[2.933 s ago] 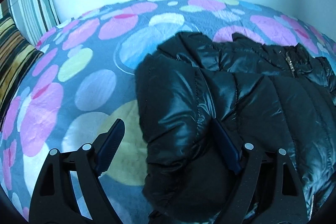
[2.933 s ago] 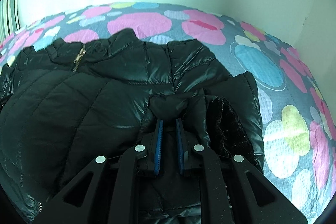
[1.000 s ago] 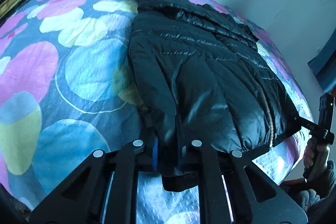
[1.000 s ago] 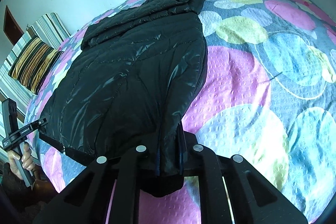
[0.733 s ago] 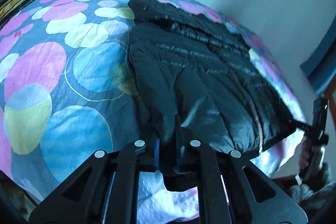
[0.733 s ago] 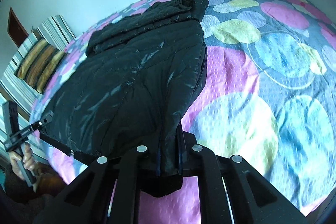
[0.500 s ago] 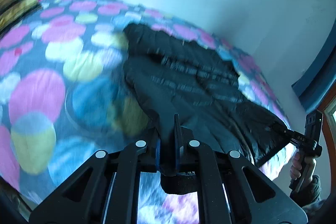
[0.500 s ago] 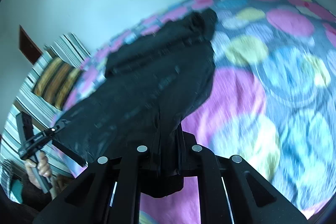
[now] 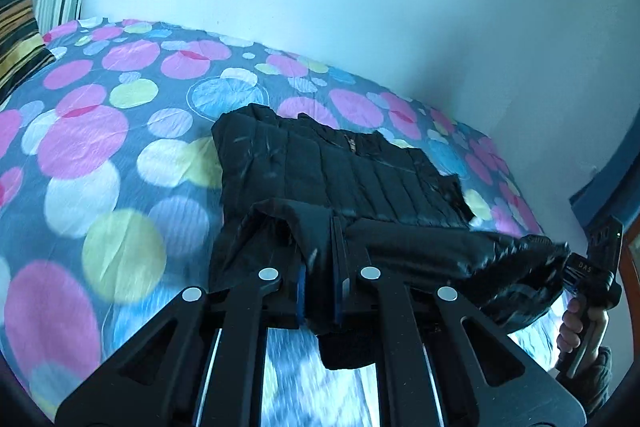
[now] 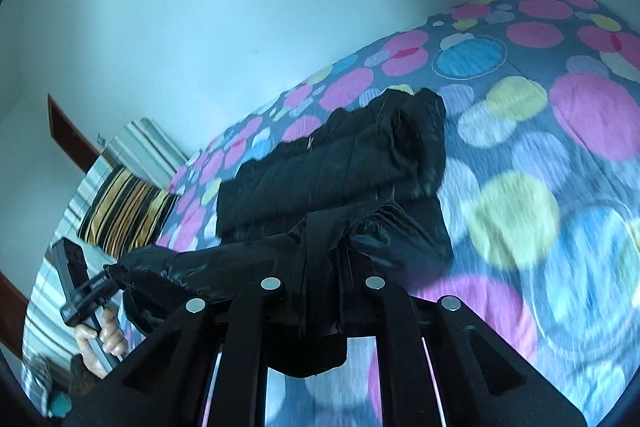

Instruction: Fold large clothes

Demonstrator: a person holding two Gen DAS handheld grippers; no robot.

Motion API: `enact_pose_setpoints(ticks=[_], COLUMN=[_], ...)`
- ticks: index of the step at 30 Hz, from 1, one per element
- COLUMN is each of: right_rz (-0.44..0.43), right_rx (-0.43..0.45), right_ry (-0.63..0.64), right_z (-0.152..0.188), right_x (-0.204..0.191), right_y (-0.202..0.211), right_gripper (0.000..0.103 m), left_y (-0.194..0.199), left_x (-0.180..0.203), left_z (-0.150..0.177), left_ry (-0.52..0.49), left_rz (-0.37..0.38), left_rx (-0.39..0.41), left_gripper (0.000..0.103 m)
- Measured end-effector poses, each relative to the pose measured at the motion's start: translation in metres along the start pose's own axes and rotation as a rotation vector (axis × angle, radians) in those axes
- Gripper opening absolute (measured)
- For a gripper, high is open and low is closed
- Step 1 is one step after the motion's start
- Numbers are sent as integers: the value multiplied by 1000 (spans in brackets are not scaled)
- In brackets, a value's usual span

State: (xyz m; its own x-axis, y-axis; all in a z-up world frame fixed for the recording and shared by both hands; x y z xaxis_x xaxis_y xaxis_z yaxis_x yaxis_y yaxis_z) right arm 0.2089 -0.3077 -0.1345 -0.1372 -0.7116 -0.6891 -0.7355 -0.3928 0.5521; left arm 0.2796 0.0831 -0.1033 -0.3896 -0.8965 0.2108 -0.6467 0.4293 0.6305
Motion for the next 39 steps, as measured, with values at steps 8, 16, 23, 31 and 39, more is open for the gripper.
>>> enact_pose_setpoints(ticks=[8,16,23,31,39], right_rz=[94,133,129,140,147], right_rx=[-40,-116,-120,-117,-115], right_ry=[-46,-172,-159,-158,-165], right_z=[-43,-45,-44,-43,-44], right_x=[16,60,63,63,60], right_y=[-84,-146,-147,-149,-152], right_gripper=[10,10,8,8,9], left_y=[-93,-127,-107,-69,-64], left_x=[-37,-49,-48,-70,-72], left_z=[-10,-2,-4,-2,-5], left_ry=[53,32,-16,-3,-124], left_rz=[-23,2,51,-1,-24], left_rx=[-114,-132,-95,-7,3], left_gripper=[9,15,28,74,74])
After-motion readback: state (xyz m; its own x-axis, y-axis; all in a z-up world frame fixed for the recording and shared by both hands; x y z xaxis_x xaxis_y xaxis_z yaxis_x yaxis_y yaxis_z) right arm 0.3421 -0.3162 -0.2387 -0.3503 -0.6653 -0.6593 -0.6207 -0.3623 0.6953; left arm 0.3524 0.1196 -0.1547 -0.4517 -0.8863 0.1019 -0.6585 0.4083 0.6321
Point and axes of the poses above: each gripper's, at about its wrist camera, not at the fingertips, and y roughly against the way its jaws point, x to its right, z to its underside, the point moved 3 cm from there along -y, roughly the way its jaws point, and after that the axes turned 12 degrees about -y, right-handed, at the moved point
